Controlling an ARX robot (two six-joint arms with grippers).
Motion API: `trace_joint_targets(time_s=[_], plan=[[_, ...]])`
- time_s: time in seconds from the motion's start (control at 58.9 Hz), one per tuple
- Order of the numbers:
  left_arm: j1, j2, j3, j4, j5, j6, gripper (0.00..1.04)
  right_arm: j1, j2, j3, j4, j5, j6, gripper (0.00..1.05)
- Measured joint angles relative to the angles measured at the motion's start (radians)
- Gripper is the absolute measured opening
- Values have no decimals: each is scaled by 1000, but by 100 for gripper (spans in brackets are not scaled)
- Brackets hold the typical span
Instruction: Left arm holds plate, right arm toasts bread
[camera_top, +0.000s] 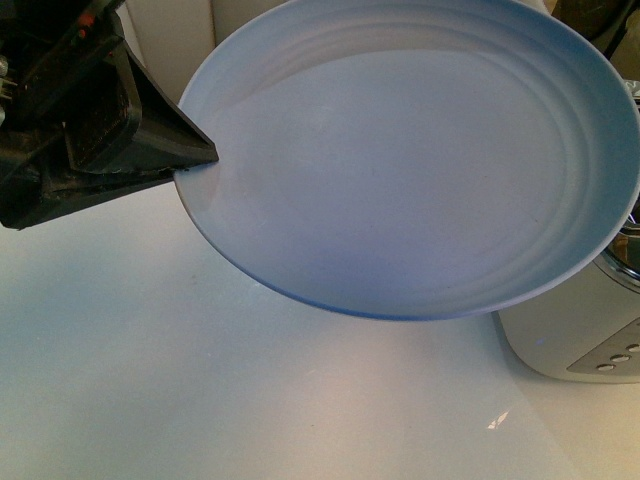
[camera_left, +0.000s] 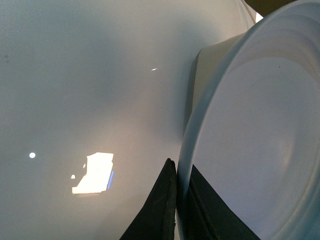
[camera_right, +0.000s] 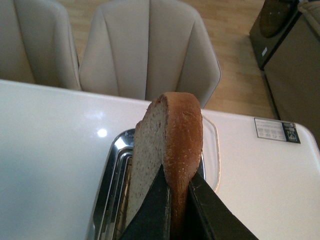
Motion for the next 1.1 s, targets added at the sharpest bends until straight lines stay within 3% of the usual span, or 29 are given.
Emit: trace_joint_targets(time_s=[0.407,1.035,1.103], plan=[[0,0,0,-1,1,0,3,18,129,-22,76,-1,-2,3],[-1,0,0,-1,4,0,3,35,212,-47,43,2,4,3],[-1,0,0,-1,4,0,3,34,214,-57,48,-2,8,11]])
